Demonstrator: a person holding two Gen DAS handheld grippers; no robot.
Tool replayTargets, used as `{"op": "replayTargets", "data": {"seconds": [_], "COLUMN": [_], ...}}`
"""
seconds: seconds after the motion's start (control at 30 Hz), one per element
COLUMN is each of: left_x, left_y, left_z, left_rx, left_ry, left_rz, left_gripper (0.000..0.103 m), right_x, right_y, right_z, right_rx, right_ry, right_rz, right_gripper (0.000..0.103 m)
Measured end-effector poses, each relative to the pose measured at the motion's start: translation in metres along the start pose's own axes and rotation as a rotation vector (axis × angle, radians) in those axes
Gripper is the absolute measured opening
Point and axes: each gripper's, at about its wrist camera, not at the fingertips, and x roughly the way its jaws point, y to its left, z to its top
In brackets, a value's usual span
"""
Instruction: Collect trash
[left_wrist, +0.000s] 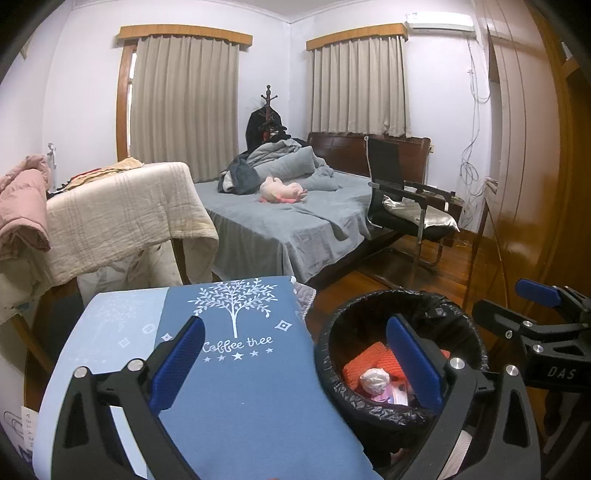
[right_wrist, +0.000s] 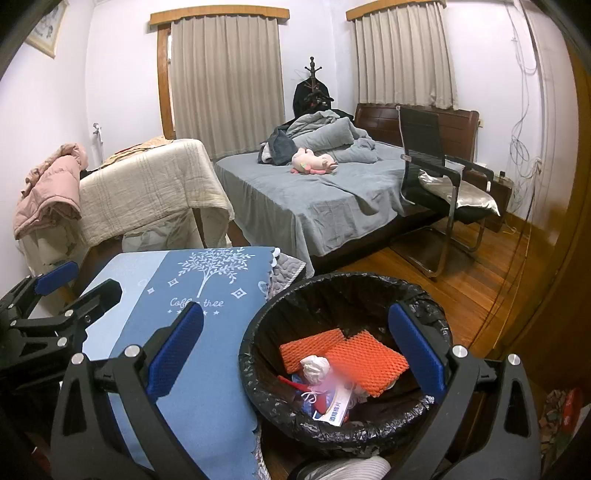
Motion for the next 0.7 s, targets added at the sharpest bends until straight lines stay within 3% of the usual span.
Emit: {"op": "replayTargets", "data": {"seconds": [0.7], "left_x": [-0.0016], "left_y": [0.0072], "left_z": [0.0012], "left_rx": [-0.001], "left_ry": [0.001], "left_rz": [0.002], "left_gripper": [0.097], "right_x": [0.0008], "right_y": [0.0034], "right_z": [0.0006], "right_rx": [0.001], "right_ry": [0.001], "right_rz": [0.001], "right_gripper": [0.098]}}
